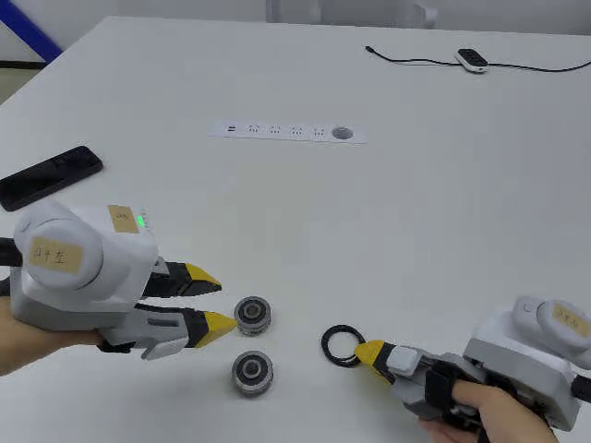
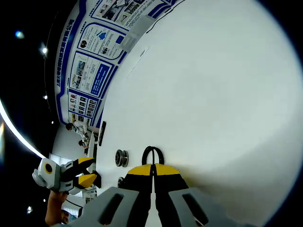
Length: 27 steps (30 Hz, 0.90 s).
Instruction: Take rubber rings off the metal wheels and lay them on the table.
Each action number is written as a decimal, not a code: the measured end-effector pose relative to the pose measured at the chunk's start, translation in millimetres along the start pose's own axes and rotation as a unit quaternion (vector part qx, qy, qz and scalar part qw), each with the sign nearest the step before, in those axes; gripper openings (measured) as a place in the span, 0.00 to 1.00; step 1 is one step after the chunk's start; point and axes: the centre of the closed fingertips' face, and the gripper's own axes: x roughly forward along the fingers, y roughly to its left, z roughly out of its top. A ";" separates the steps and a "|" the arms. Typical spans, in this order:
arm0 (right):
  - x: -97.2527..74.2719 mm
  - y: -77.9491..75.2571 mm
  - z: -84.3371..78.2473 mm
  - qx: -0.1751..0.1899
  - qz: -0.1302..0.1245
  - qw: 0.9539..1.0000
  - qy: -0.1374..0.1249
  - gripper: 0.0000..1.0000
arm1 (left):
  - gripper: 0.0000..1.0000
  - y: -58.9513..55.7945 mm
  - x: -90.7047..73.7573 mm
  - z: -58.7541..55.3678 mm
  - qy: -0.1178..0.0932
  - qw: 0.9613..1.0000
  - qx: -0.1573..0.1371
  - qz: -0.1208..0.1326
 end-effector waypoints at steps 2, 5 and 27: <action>-0.7 -0.1 0.0 -0.001 -0.001 1.000 -0.001 0.02 | 0.27 -0.2 -0.1 0.2 -0.001 1.000 -0.001 0.000; -1.4 0.0 0.4 -0.002 -0.002 1.000 -0.002 0.03 | 0.27 -0.6 -0.3 0.1 -0.001 1.000 -0.001 0.000; -18.9 35.3 45.4 -0.109 0.047 0.992 -0.053 0.15 | 0.27 4.7 -27.4 -12.1 -0.023 0.999 -0.034 0.035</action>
